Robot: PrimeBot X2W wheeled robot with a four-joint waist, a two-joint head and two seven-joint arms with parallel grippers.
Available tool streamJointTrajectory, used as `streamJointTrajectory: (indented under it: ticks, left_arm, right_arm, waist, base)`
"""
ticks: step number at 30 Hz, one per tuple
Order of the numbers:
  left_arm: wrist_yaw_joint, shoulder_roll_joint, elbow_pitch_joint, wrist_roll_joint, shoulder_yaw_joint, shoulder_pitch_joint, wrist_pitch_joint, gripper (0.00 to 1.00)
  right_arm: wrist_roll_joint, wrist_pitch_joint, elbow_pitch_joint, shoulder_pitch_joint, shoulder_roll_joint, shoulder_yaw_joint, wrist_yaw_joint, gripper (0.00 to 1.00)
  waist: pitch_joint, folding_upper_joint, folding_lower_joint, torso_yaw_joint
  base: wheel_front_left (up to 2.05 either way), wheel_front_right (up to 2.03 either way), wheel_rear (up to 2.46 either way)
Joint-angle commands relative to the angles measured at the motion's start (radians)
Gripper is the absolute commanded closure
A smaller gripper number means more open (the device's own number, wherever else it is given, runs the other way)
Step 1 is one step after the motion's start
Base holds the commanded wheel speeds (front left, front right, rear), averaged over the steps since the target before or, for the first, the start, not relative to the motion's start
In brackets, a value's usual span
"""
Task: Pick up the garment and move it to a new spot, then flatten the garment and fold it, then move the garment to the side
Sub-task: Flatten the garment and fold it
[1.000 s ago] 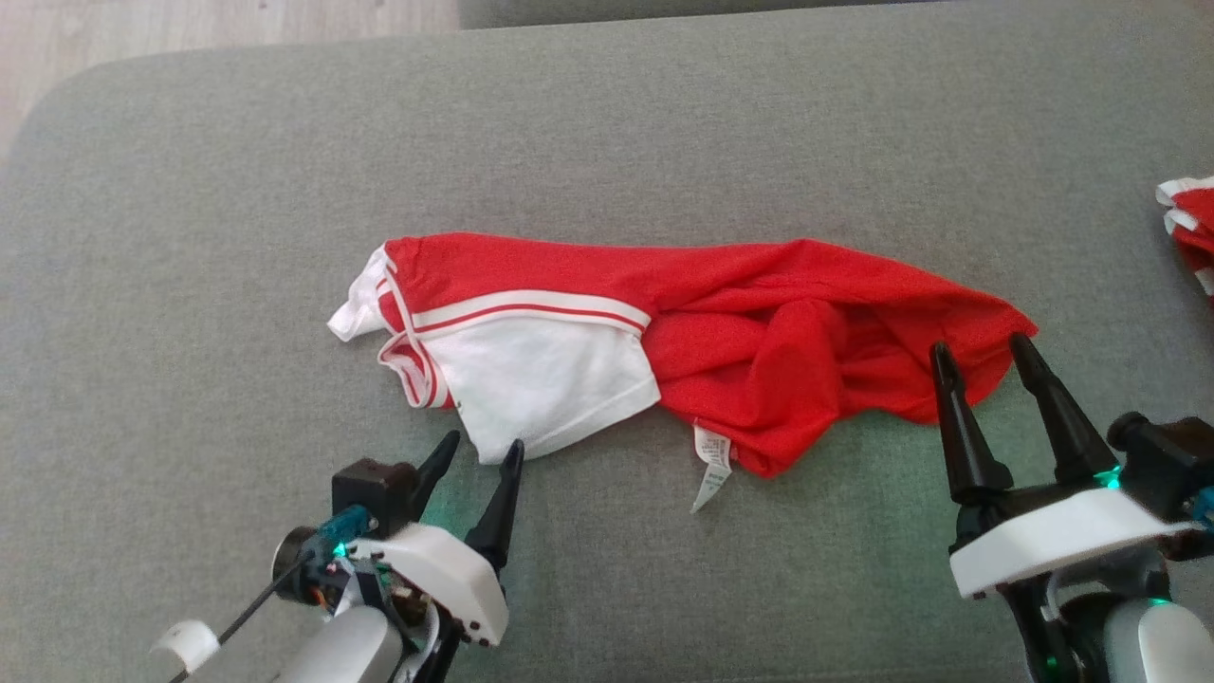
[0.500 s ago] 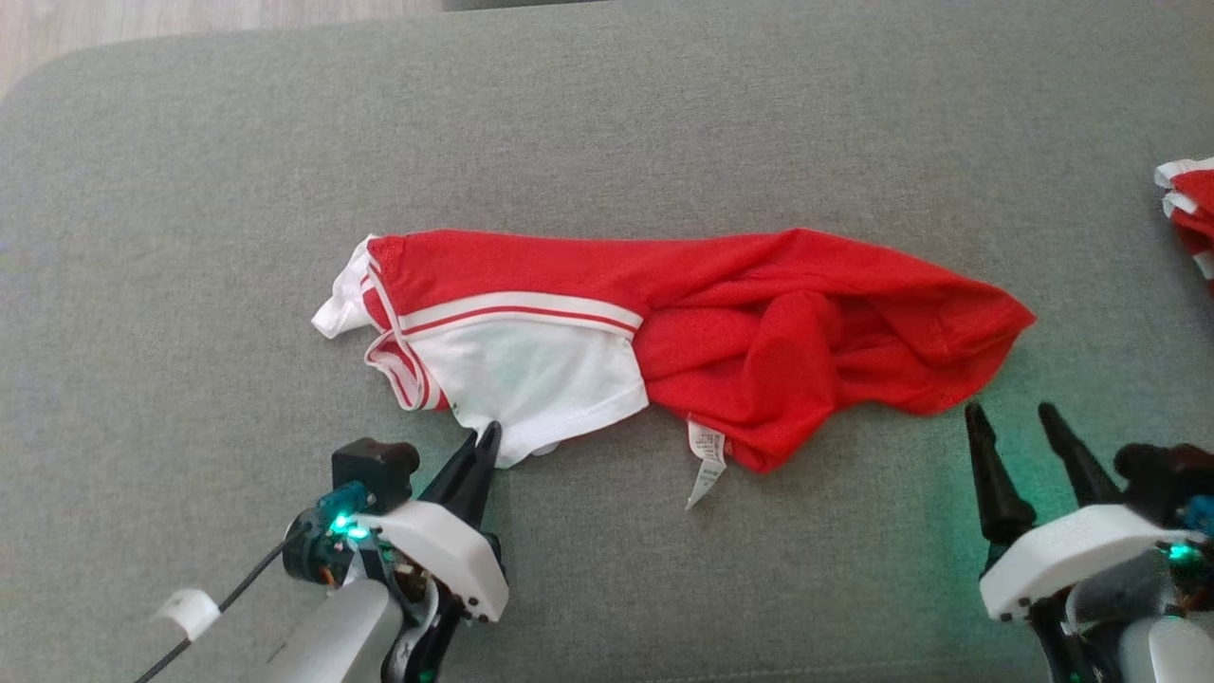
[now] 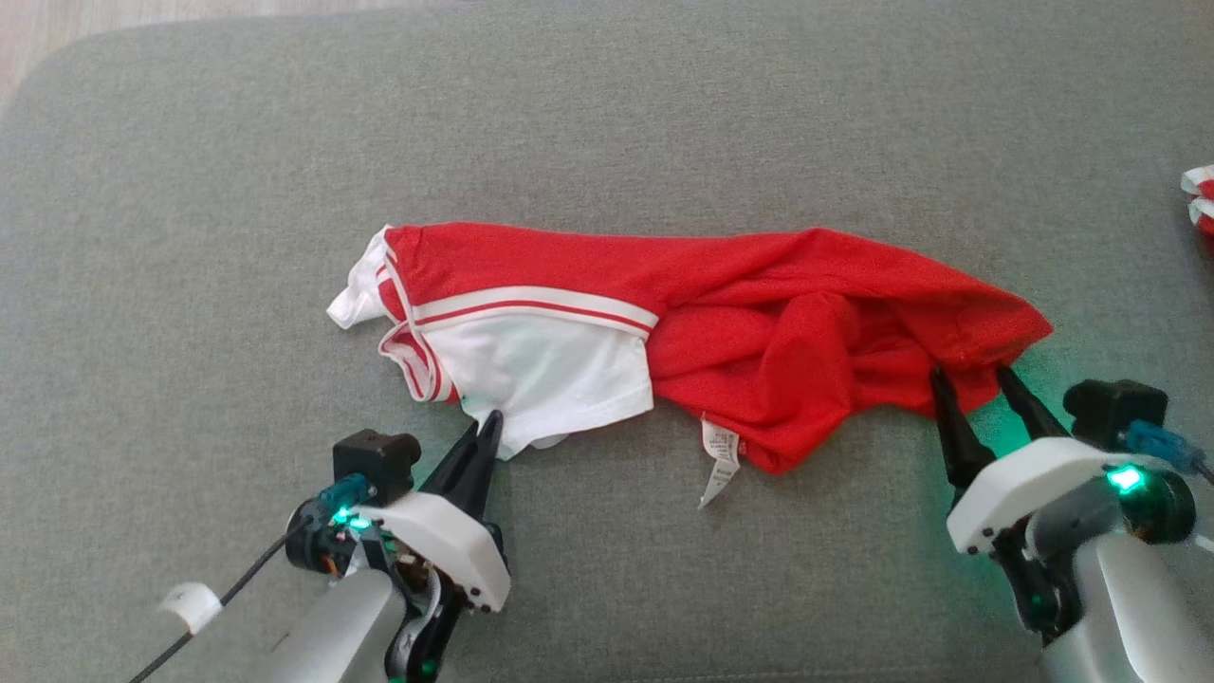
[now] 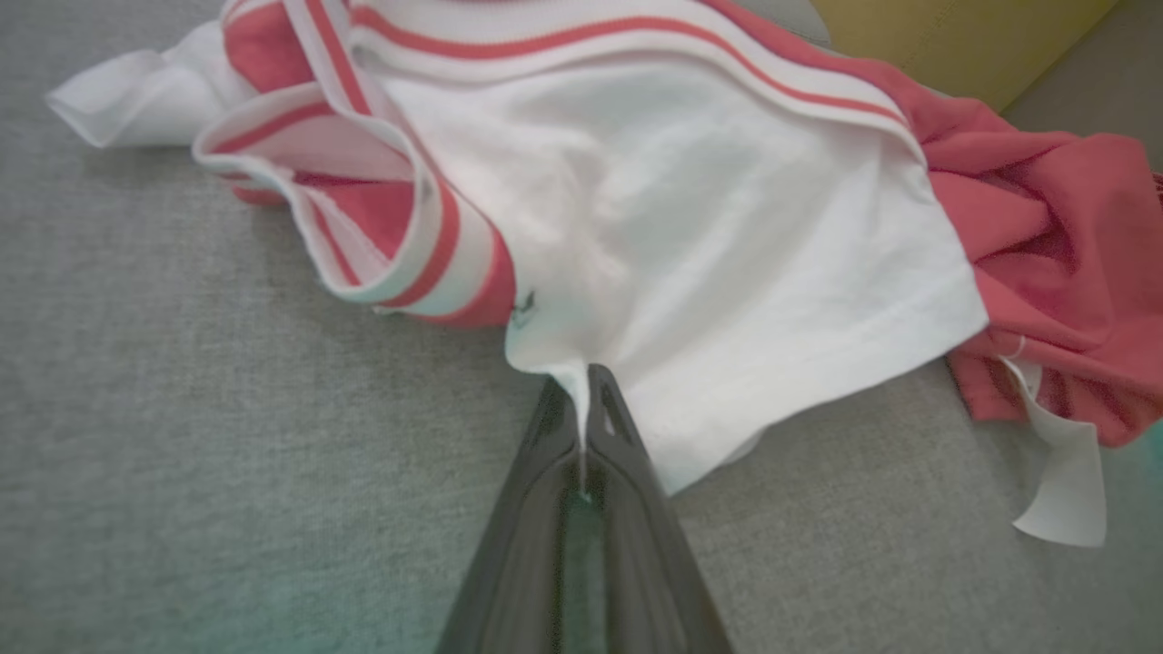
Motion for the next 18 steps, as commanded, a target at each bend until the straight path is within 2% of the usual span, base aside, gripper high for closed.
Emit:
streamJointTrajectory:
  ticks: [1, 4, 5, 6, 10, 14, 17, 18]
  left_arm:
    - [0.000, 0.011, -0.016, 0.002, 0.027, -0.031, -0.009, 1.00]
    - [0.002, 0.013, -0.015, 0.001, 0.029, -0.030, -0.021, 1.00]
    - [0.003, 0.014, -0.015, 0.000, 0.030, -0.030, -0.024, 1.00]
    - [0.003, 0.014, -0.015, 0.000, 0.031, -0.029, -0.030, 1.00]
    - [0.008, 0.021, -0.028, 0.003, 0.040, -0.030, -0.063, 1.00]
    - [0.026, 0.041, -0.069, 0.012, 0.064, -0.031, -0.113, 1.00]
    - [0.053, 0.070, -0.139, 0.028, 0.091, -0.029, -0.153, 1.00]
    - [0.082, 0.098, -0.211, 0.045, 0.114, -0.026, -0.171, 1.00]
  right_arm:
    - [0.005, -0.014, -0.026, -0.037, -0.020, 0.027, -0.001, 0.00]
    - [0.020, -0.039, -0.002, -0.061, -0.028, 0.040, -0.001, 0.02]
    - [0.024, -0.044, 0.004, -0.067, -0.032, 0.043, -0.001, 0.65]
    - [0.028, -0.053, 0.006, -0.073, -0.036, 0.047, -0.001, 1.00]
    - [0.035, -0.065, 0.006, -0.086, -0.059, 0.055, -0.001, 1.00]
    - [0.031, -0.071, -0.047, -0.087, -0.086, 0.045, -0.001, 1.00]
    - [0.022, -0.069, -0.115, -0.084, -0.113, 0.039, -0.001, 1.00]
    - [0.016, -0.059, -0.172, -0.078, -0.131, 0.031, -0.001, 1.00]
  waist:
    - [0.000, 0.0000, 0.0000, 0.002]
    - [-0.001, 0.0000, 0.0000, 0.006]
    - [-0.001, 0.0000, 0.0000, 0.007]
    - [-0.001, 0.0000, 0.0000, 0.008]
    - [-0.004, 0.0000, 0.0000, 0.010]
    - [-0.016, 0.0000, 0.0000, 0.009]
    - [-0.036, 0.0000, 0.0000, 0.008]
    - [-0.055, 0.0000, 0.0000, 0.009]
  base:
    - [0.00, 0.00, 0.00]
    - [0.00, 0.00, 0.00]
    - [0.00, 0.00, 0.00]
    - [0.00, 0.00, 0.00]
    - [0.00, 0.00, 0.00]
    - [0.00, 0.00, 0.00]
    - [0.00, 0.00, 0.00]
    - [0.00, 0.00, 0.00]
